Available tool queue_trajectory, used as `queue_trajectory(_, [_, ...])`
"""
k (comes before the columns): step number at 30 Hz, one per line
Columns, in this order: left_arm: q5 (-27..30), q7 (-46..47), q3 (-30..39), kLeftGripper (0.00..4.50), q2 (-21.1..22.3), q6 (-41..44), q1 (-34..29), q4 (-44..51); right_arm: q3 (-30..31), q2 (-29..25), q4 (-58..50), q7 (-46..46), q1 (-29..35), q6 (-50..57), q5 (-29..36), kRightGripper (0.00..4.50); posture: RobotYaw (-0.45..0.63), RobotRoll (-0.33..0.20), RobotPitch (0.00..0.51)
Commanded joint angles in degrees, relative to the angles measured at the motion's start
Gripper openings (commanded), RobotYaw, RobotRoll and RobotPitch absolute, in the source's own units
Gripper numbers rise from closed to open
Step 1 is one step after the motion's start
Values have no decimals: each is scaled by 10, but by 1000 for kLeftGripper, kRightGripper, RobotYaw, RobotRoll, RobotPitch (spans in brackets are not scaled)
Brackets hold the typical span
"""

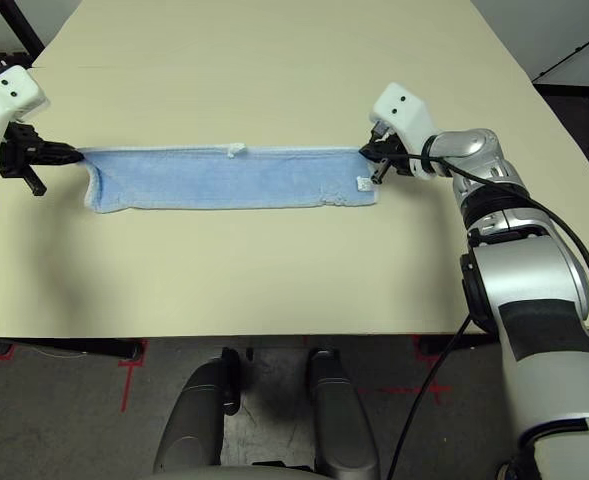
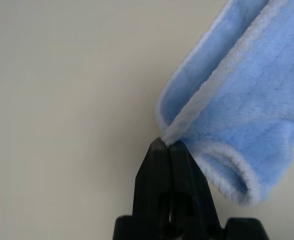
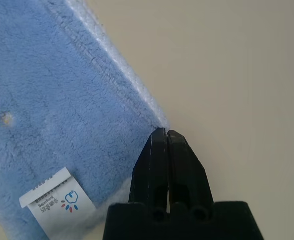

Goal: Fold the towel and set it aside.

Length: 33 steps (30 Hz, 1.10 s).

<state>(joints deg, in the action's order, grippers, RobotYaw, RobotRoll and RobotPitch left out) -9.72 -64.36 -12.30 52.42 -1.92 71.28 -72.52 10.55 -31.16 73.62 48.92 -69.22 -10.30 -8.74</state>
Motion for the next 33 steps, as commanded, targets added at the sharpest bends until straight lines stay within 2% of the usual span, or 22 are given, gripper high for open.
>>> queue_trajectory(1, [-21, 17, 3, 27, 6, -5, -6, -12, -2, -7, 16, -22, 0, 16, -20, 0, 31, 0, 214])
queue_trajectory(5, [-40, 52, -4, 27, 4, -18, -8, -14, -7, 0, 16, -43, -3, 20, -27, 0, 32, 0, 214])
queue_trajectory(6, [-45, 59, -6, 459, 4, -21, -8, -15, -12, 3, 14, -50, -4, 20, -24, 541, 31, 0, 214])
queue_trajectory(8, [-49, 68, -3, 1023, 3, -21, -6, -15, -27, 7, 13, -50, -6, 17, -11, 1077, 29, 0, 215])
queue_trajectory(12, [-48, 80, 10, 2584, 7, -39, -1, -10, -87, 14, 6, -38, -11, 6, 36, 2635, 22, 0, 217])
queue_trajectory(15, [-18, 76, 45, 3677, 8, -70, 10, -1, -142, 15, -2, -5, -16, 6, 86, 3722, 25, 0, 217])
queue_trajectory(17, [34, 20, 93, 4454, -2, -85, 18, 10, -184, 17, -9, 24, -18, 15, 129, 4470, 27, 0, 217])
queue_trajectory(20, [139, -94, 175, 4454, -32, -44, 28, 43, -242, 23, -19, 65, -19, 68, 192, 4470, 33, 0, 219])
queue_trajectory(23, [198, -164, 206, 4454, -56, 26, 3, 105, -283, 37, -44, 95, 0, 91, 243, 4470, 34, 0, 220])
queue_trajectory(29, [281, -207, 213, 4454, -87, 156, -139, 330, -296, 35, -108, 177, 55, 226, 295, 4470, 36, 0, 226])
queue_trajectory(33, [306, -197, 210, 4454, -90, 202, -223, 447, -296, 36, -183, 161, 99, 354, 325, 4470, 38, 0, 225])
